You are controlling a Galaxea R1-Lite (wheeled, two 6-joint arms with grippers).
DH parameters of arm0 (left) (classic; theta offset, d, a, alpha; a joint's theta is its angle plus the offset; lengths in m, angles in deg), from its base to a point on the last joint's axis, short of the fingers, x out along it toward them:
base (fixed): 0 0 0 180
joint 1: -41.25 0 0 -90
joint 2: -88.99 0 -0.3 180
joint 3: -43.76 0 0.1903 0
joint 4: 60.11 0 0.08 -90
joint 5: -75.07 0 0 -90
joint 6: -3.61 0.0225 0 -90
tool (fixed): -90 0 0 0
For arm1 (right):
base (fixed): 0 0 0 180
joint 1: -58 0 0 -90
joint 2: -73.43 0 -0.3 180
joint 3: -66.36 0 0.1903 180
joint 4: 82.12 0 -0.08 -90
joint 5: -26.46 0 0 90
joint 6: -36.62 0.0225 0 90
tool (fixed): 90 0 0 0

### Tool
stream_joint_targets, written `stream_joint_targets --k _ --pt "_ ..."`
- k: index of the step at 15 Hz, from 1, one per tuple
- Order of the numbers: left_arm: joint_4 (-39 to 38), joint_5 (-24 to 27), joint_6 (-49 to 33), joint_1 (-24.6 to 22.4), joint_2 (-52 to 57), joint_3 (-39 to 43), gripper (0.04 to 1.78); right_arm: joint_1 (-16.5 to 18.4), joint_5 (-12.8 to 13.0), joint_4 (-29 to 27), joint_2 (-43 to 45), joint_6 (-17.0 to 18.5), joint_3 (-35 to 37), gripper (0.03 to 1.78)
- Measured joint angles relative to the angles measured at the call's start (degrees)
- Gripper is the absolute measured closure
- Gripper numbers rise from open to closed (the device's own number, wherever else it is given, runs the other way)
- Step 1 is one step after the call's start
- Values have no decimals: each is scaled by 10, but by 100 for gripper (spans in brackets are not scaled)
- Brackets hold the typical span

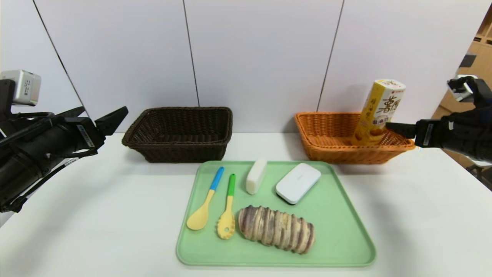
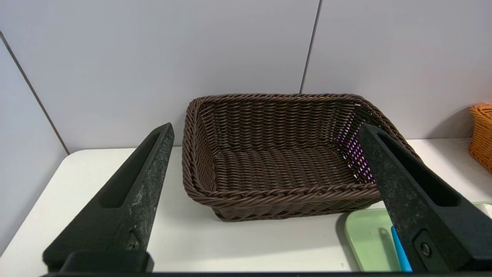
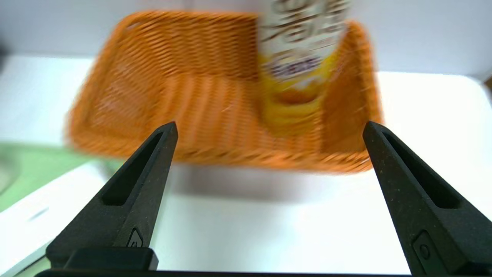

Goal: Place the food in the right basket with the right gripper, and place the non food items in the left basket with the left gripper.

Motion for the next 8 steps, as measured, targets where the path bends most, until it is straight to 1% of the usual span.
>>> stream_joint_targets --k 2,3,6,7,8 --pt "0 0 0 0 0 4 13 -60 0 -108 48 2 -36 14" --pt "0 0 0 0 0 5 13 -94 0 -152 64 2 -56 13" --pt "-2 0 0 0 1 7 13 -214 0 -254 90 0 -103 12" --pt "-10 0 0 -1 1 8 13 -259 -4 -300 94 -2 -120 12" --pt "-19 0 1 -1 2 10 13 -298 -14 -340 93 -5 -132 12"
